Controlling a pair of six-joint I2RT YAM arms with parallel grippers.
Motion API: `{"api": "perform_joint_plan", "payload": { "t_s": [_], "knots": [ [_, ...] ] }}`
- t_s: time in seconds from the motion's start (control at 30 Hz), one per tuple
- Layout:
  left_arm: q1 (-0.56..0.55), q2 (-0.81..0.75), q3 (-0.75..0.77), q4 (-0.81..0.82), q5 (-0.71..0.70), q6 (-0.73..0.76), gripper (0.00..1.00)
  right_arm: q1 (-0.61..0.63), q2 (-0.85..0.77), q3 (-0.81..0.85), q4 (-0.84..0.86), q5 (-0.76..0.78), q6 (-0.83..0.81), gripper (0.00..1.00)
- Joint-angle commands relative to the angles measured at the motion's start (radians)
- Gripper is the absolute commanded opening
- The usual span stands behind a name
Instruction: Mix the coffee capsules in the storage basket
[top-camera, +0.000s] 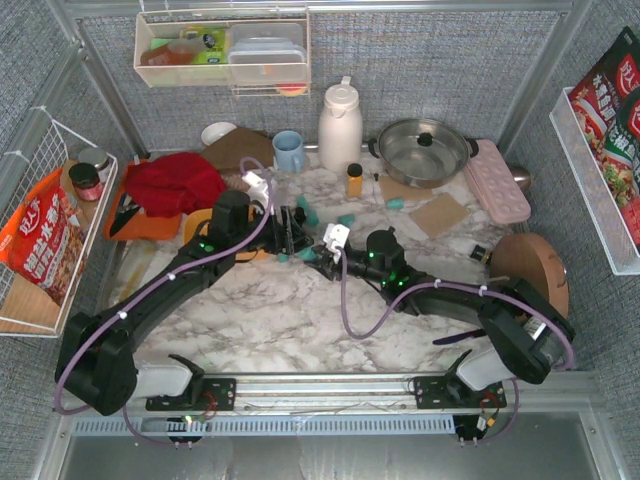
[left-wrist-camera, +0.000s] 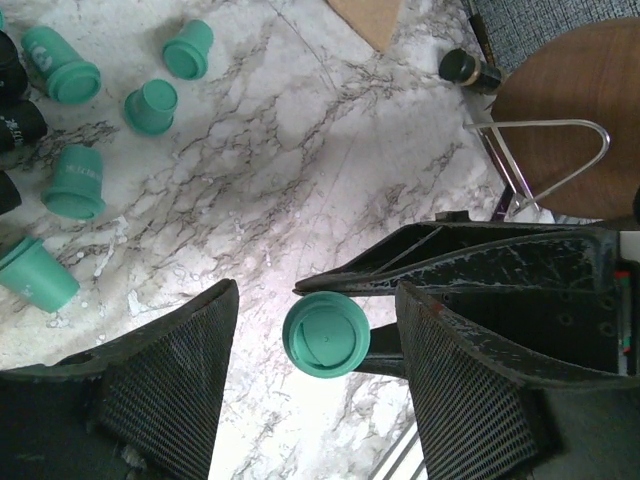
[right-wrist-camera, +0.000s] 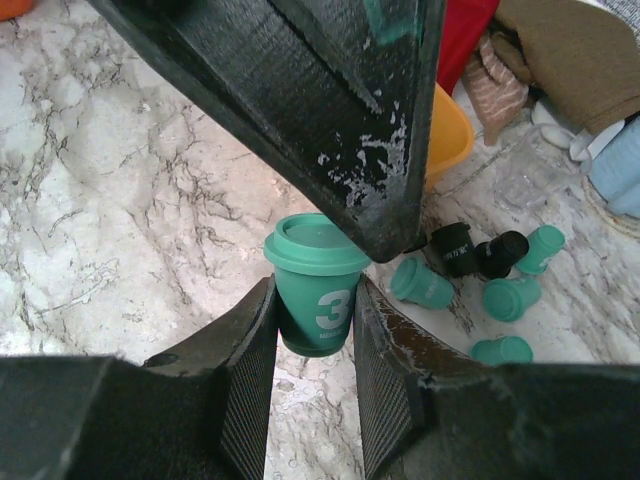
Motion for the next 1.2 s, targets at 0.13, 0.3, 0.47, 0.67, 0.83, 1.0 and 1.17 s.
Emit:
{"api": "perform_joint_plan", "payload": {
  "t_s": [0.13, 0.3, 0.47, 0.67, 0.83, 1.0, 1.17],
  "knots": [
    [-0.004, 0.02, 0.015, -0.035, 0.061, -0.003, 0.71, 0.001, -0.037, -0.012, 0.046, -0.001, -0.039, 0.13],
    [-0.006, 0.025, 0.009, -0.034, 0.083, -0.011, 0.68, -0.001, -0.05, -0.013, 0.04, 0.006, -0.043, 0.13],
    [-0.006, 0.025, 0.004, -0.022, 0.102, -0.021, 0.66, 0.0, -0.057, -0.015, 0.037, 0.006, -0.047, 0.13],
    [-0.007, 0.033, 0.003, -0.009, 0.121, -0.032, 0.59, -0.001, -0.066, -0.012, 0.029, 0.008, -0.051, 0.15],
    [-0.009, 0.036, 0.003, 0.003, 0.134, -0.042, 0.52, -0.001, -0.068, -0.01, 0.025, 0.009, -0.051, 0.16],
    [-0.01, 0.041, 0.005, -0.003, 0.135, -0.043, 0.49, -0.001, -0.068, -0.01, 0.022, 0.014, -0.055, 0.19],
    [-0.011, 0.037, 0.01, -0.004, 0.132, -0.043, 0.48, -0.001, -0.071, -0.004, 0.006, 0.014, -0.057, 0.3]
  ]
}}
